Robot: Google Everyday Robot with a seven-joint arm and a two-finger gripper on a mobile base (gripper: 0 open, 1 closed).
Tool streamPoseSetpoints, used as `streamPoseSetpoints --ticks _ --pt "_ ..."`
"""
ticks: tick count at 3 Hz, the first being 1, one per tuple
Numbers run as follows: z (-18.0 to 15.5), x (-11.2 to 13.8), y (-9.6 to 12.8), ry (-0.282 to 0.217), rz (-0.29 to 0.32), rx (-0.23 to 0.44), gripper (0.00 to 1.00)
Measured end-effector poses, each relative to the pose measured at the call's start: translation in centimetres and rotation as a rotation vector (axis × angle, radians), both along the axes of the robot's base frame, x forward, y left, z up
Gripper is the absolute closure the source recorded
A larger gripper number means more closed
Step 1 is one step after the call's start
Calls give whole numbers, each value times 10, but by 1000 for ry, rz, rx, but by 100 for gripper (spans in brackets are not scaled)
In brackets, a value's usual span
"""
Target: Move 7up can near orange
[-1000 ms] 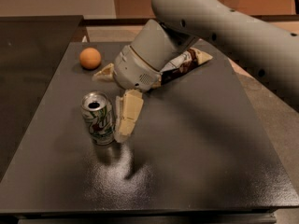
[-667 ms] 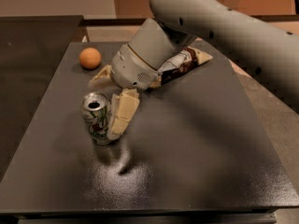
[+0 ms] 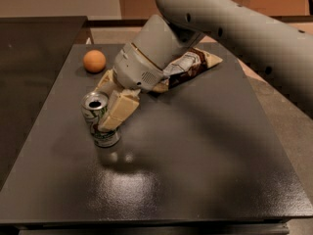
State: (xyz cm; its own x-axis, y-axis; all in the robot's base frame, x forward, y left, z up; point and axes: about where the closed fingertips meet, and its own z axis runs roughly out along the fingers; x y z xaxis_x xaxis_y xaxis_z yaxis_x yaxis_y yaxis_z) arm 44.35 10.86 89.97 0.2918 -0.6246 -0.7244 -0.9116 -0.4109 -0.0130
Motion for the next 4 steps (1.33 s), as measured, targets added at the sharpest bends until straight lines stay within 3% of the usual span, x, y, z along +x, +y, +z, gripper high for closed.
streamPoseSetpoints --ticks 1,2,4 --pt "13 19 -1 -17 -75 4 87" --pt "29 53 -5 -40 -191 4 100" --pt "37 123 -3 -47 -366 8 100"
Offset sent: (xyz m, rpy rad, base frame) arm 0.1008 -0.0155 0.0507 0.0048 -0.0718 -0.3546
